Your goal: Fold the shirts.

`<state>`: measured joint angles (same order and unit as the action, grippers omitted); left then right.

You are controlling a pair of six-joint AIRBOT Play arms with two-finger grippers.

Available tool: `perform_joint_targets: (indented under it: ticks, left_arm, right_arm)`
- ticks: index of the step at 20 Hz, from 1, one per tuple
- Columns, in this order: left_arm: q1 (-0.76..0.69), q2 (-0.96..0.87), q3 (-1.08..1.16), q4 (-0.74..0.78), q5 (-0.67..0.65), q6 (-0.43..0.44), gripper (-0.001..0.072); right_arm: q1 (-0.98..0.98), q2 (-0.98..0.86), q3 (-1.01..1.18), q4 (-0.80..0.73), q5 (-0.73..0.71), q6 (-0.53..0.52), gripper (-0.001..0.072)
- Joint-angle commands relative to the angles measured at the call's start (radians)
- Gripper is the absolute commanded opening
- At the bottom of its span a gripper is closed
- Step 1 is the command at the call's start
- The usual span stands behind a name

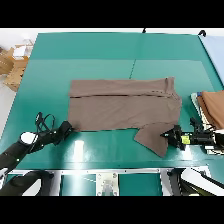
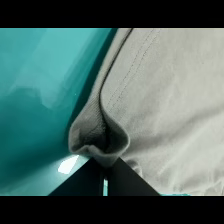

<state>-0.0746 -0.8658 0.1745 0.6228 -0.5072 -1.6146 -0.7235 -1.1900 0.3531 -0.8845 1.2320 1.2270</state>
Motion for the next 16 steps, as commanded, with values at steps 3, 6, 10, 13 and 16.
perform_joint_targets:
  ticks: [3,6,10,13,16]
  left_arm:
    - [0.000,0.002,0.026,0.018,-0.041,0.000,0.0024]
    - [0.000,0.002,0.066,0.040,-0.047,0.000,0.0023]
    - [0.001,0.002,0.068,0.055,-0.048,-0.001,0.0023]
    - [0.001,0.002,0.069,0.061,-0.085,-0.024,0.0022]
    - [0.002,0.002,0.088,0.155,-0.123,-0.102,0.0021]
  right_arm:
    - [0.005,-0.010,0.057,-0.011,-0.068,-0.009,0.0333]
    - [0.005,-0.010,0.073,-0.007,-0.069,-0.009,0.0264]
    - [0.005,-0.005,0.083,-0.008,-0.072,-0.016,0.0021]
    - [0.005,0.052,0.093,-0.043,-0.072,0.039,0.0021]
    - [0.005,0.139,0.093,-0.123,-0.061,0.138,0.0020]
